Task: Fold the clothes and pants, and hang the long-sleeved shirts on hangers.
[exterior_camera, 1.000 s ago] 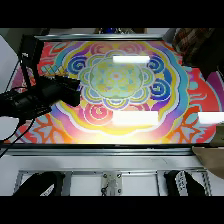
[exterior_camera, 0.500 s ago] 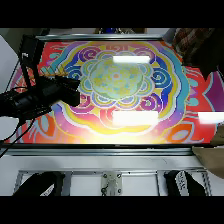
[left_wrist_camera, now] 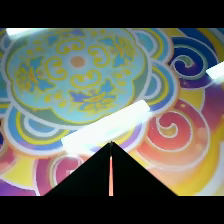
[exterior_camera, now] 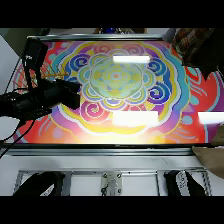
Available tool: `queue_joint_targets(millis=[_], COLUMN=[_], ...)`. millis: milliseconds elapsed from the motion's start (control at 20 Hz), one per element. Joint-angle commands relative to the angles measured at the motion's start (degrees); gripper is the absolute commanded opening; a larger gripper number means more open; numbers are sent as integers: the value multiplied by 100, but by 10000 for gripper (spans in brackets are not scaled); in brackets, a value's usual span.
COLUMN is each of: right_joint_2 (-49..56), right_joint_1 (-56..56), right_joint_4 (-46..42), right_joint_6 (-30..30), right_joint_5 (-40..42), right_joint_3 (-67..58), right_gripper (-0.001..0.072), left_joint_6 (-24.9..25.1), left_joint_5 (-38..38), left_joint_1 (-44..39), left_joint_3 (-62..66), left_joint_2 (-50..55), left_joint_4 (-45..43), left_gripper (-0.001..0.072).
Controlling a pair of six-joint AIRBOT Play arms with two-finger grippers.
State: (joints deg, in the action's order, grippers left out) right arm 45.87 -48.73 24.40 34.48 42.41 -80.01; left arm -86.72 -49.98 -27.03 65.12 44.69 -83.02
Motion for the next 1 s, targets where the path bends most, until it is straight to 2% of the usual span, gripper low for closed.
queue_joint_targets(millis=[0, 100, 350, 450, 500, 550, 600, 800, 950], right_joint_2=[94, 105, 79, 28, -22, -81, -136, -568, -949], right_joint_1=[-35, -33, -31, -22, -22, -22, -22, 199, 745], right_joint_4=[267, 334, 334, 334, 330, 332, 330, 337, 841], right_joint_6=[81, 308, 323, 323, 321, 319, 321, 144, 111], right_joint_5=[-24, -24, 66, 66, 61, 61, 63, -85, -688], right_joint_3=[-17, -17, -17, -17, -17, -17, -17, -17, -17], right_gripper=[10, 11, 21, 55, 226, 466, 560, 553, 553], left_joint_6=[-4, -4, -4, -2, -2, -2, -2, -2, -4], left_joint_5=[-46, -46, -42, -42, -42, -42, -42, -42, -42], left_joint_1=[2, 2, 2, 2, 2, 2, 2, 2, 2], left_joint_3=[-2, -2, -2, -2, -2, -2, -2, -2, -2], left_joint_2=[-2, -2, -2, -2, -2, -2, -2, -2, -2], left_joint_4=[-2, 0, 0, -2, -2, -2, -2, -2, 0], left_gripper=[14, 14, 14, 14, 14, 14, 14, 15, 14])
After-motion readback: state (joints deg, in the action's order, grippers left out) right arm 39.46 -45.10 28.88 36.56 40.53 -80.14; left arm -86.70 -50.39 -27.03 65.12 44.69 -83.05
